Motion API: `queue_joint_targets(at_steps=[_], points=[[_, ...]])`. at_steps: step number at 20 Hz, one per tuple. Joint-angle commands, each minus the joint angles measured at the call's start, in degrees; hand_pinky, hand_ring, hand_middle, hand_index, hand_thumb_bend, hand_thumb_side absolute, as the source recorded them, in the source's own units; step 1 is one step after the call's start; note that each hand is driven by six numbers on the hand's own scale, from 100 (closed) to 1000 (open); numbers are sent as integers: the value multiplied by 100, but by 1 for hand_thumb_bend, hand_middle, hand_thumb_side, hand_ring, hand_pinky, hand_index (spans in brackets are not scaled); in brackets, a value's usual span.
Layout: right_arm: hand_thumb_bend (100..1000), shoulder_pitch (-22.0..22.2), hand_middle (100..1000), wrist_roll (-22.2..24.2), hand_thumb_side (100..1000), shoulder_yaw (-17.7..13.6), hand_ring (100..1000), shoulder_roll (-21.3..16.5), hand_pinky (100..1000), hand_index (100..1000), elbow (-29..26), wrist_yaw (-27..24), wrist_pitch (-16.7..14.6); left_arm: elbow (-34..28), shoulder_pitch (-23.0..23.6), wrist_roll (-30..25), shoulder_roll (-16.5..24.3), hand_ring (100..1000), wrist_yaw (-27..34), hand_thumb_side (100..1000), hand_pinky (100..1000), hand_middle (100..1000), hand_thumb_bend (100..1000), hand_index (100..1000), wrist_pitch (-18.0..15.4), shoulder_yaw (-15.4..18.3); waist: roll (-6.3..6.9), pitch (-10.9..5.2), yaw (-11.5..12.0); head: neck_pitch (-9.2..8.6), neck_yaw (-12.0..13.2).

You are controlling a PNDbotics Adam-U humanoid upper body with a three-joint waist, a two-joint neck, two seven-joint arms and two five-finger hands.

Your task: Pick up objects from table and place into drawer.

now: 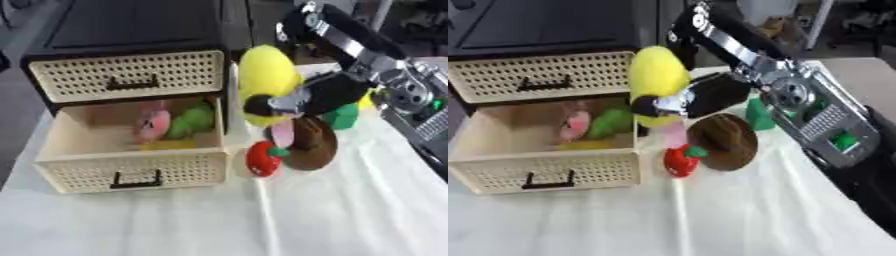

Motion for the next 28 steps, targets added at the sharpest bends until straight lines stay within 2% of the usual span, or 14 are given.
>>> queue_joint_targets(at_steps=[1,11,14,18,22,28], points=[[689,-272,308,-134,547,-70,447,239,416,348,426,193,-119,-87,-71,-23,91,252,49,869,123,300,100,716,-10,53,29,-74,37,-43,-39],[668,-836,310,-753,621,-157,449,977,413,349,1902,970,-697,-87,-200,-116,82,251,164,868,122,299,100,715,-20,-4,40,-35,307,-165,-191],[650,-924,312,-1032,669,-179,449,1156,408,351,2215,1144,-925,-87,-244,-151,64,251,187,869,121,298,100,714,-19,-21,48,-5,358,-208,-226],[644,-959,312,-1409,675,-194,447,1356,400,351,2610,1499,-1147,-87,-293,-195,44,251,212,869,121,298,100,714,-13,-36,49,34,429,-232,-278],[639,-924,317,-1645,718,-114,451,1477,395,358,2721,1824,-1344,-87,-290,-215,28,251,215,868,121,298,100,714,5,-25,34,45,442,-230,-274],[651,-832,328,-1846,734,44,459,1557,400,373,2810,2208,-1610,-87,-299,-237,24,250,227,868,120,297,100,714,25,-25,10,43,447,-241,-267]])
